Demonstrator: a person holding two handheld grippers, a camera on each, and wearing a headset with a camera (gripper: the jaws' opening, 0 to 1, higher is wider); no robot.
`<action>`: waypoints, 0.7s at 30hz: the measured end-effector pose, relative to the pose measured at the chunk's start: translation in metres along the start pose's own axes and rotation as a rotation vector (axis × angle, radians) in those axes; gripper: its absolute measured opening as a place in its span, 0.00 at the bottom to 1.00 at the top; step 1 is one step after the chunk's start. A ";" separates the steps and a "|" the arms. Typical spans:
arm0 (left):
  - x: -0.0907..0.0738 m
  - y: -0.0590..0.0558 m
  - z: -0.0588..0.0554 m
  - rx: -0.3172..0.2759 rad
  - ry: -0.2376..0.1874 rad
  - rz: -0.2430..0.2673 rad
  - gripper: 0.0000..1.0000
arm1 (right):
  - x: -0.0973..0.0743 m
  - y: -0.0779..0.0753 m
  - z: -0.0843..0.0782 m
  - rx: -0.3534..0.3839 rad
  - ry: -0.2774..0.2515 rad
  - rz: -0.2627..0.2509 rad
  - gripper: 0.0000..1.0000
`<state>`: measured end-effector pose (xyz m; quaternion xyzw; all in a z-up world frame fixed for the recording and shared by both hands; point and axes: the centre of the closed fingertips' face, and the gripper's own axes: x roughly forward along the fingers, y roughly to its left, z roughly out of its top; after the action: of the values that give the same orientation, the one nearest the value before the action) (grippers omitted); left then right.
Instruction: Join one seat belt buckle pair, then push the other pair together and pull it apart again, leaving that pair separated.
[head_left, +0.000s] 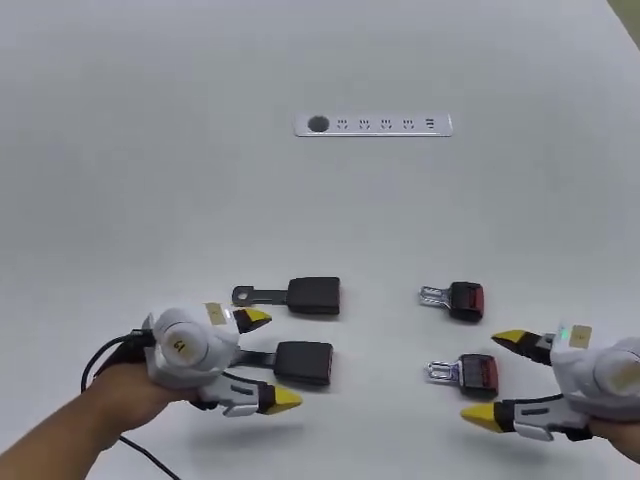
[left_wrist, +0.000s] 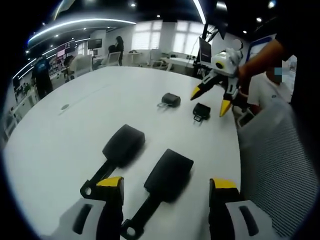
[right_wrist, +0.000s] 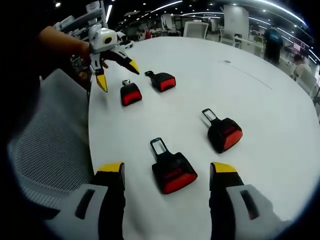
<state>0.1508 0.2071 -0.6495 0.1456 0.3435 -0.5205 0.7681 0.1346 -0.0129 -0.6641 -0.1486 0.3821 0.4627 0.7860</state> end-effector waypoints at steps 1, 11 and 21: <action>0.001 -0.001 0.000 0.006 0.003 -0.005 0.69 | 0.001 0.000 0.000 -0.006 0.004 0.002 0.67; 0.017 0.000 -0.003 0.035 0.024 -0.052 0.60 | 0.008 -0.003 -0.015 -0.036 0.066 0.046 0.57; 0.029 -0.003 -0.022 0.179 0.107 -0.098 0.45 | 0.014 -0.003 -0.019 -0.136 0.120 0.063 0.43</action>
<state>0.1462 0.1981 -0.6845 0.2240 0.3428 -0.5776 0.7062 0.1324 -0.0177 -0.6876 -0.2168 0.4008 0.5025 0.7348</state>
